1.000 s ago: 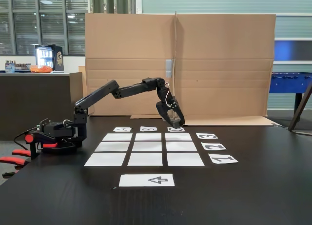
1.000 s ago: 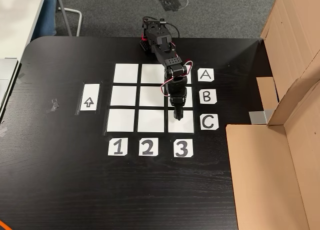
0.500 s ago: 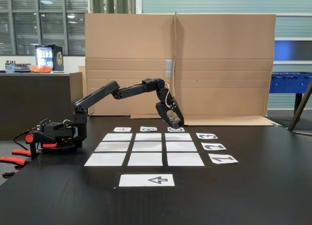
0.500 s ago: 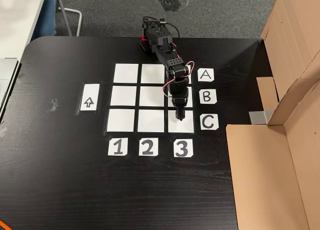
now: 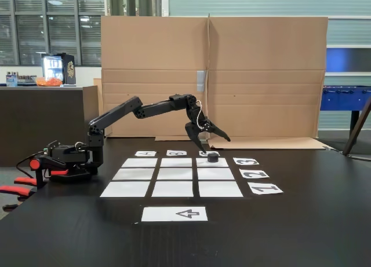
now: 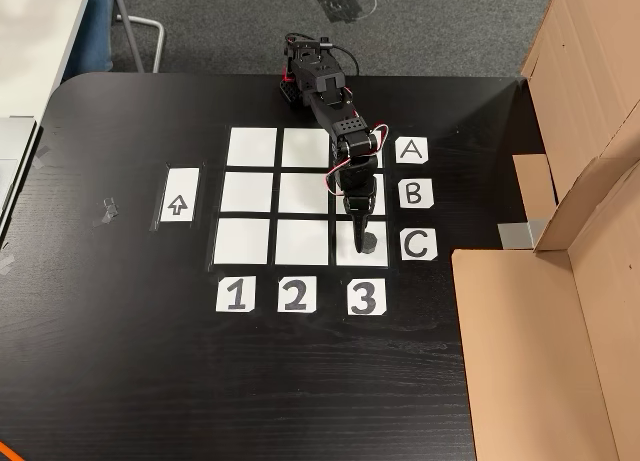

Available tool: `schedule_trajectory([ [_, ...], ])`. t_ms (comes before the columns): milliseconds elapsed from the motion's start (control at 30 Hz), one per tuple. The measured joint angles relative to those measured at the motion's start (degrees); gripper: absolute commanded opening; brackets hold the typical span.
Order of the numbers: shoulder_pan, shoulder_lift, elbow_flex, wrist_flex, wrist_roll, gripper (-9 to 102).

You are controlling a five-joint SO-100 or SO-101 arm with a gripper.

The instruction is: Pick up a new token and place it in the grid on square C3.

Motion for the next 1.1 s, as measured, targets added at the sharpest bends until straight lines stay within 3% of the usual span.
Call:
schedule_trajectory([
  [600,4.92,38.67,33.49,-5.71,-1.49,52],
  [1100,23.99,72.6,55.11,-6.86,-10.46,51],
])
